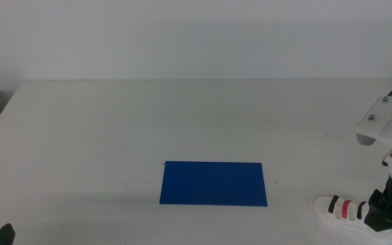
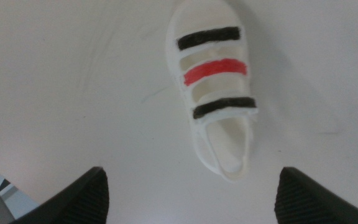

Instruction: Use one arm to grab the shoe from the table and place it on the mat.

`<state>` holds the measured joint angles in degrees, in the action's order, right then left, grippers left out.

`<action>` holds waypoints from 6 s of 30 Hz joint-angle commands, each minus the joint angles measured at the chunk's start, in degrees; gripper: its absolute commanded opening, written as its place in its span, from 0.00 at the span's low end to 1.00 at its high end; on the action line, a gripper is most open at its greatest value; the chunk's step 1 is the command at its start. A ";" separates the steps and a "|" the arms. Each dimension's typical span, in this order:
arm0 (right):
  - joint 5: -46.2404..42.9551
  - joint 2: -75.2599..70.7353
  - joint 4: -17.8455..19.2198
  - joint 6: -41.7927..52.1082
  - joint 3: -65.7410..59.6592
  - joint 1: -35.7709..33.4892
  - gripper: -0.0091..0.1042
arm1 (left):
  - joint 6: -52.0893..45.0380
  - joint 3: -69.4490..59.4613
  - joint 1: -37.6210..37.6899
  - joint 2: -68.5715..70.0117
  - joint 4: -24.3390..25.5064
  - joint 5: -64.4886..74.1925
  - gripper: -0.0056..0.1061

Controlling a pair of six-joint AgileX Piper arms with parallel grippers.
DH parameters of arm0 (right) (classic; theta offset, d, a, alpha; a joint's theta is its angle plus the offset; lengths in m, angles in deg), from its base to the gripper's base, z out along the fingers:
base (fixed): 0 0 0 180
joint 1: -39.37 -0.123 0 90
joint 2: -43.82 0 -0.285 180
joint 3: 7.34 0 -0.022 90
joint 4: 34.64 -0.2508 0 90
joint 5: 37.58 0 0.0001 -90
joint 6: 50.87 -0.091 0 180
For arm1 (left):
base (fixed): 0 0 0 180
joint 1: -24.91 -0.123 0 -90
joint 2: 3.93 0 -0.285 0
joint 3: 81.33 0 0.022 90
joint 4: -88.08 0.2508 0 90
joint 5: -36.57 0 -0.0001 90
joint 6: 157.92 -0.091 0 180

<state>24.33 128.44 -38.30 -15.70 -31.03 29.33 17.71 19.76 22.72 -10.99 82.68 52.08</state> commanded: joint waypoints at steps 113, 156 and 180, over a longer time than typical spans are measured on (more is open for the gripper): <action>10.01 47.31 4.37 8.70 54.41 -27.48 0.11 | 0.29 -0.40 0.23 0.75 -0.44 -4.57 0.89; -42.85 -45.76 14.73 -47.48 -26.05 2.54 0.72 | 0.29 -0.40 0.23 0.75 -0.44 -4.57 0.89; -50.77 -78.96 15.59 -47.75 -54.44 5.79 0.72 | 0.29 -0.40 0.23 0.69 -0.44 -4.57 0.89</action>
<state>-19.90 50.97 -23.63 -63.74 -85.42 34.73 17.71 19.76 22.72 -10.99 82.68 52.09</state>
